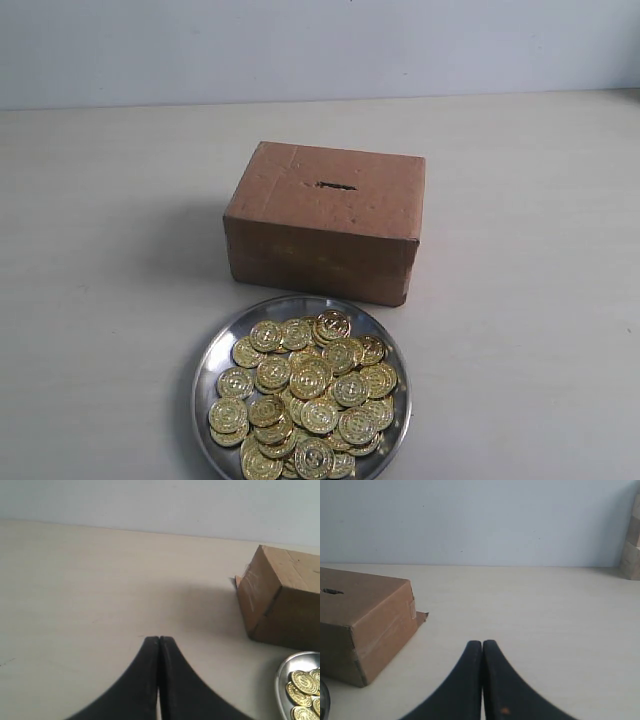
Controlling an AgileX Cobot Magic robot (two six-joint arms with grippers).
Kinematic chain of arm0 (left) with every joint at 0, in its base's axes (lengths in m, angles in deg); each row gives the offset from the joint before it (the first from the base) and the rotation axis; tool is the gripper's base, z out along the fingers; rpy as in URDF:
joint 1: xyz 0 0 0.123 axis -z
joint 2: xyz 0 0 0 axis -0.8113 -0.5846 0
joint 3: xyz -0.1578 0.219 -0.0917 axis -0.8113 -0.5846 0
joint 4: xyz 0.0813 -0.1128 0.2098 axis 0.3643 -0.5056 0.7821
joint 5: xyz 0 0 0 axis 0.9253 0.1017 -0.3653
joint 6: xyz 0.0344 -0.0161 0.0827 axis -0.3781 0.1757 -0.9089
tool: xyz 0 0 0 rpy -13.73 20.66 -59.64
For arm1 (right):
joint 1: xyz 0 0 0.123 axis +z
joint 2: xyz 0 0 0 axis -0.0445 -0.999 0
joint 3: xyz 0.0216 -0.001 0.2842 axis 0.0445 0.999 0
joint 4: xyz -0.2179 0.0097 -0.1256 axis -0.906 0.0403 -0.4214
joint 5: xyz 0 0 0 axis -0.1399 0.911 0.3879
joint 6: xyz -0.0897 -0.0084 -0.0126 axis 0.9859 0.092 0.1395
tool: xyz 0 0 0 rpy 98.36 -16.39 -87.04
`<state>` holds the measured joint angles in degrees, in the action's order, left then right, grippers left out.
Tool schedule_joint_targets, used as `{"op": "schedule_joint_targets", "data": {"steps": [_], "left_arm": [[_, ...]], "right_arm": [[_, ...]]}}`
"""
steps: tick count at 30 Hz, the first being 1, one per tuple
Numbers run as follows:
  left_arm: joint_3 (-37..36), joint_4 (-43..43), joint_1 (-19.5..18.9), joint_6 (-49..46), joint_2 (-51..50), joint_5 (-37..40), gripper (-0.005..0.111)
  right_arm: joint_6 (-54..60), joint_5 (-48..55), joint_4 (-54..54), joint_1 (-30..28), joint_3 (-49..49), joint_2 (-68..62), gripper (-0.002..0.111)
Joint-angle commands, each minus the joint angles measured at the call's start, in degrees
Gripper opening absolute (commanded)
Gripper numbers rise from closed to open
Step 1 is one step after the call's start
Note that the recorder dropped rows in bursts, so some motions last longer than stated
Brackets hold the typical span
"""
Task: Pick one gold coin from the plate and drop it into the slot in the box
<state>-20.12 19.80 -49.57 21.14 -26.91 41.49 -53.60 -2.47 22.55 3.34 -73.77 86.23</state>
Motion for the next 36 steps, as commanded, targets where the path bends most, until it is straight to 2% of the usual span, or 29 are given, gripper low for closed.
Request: {"op": "schedule_joint_targets", "data": {"steps": [1,8,36], "left_arm": [[0.21,3.36,-0.04,7.03,0.36,-0.15,0.000],[0.21,6.46,-0.04,8.67,0.36,-0.30,0.000],[0.21,6.64,-0.04,8.54,0.36,-0.34,0.000]], "right_arm": [[0.05,-0.23,-0.08,0.24,0.26,0.33,0.000],[0.05,-0.23,-0.08,0.24,0.26,0.33,0.000],[0.05,0.13,-0.08,0.24,0.26,0.33,0.000]]}}
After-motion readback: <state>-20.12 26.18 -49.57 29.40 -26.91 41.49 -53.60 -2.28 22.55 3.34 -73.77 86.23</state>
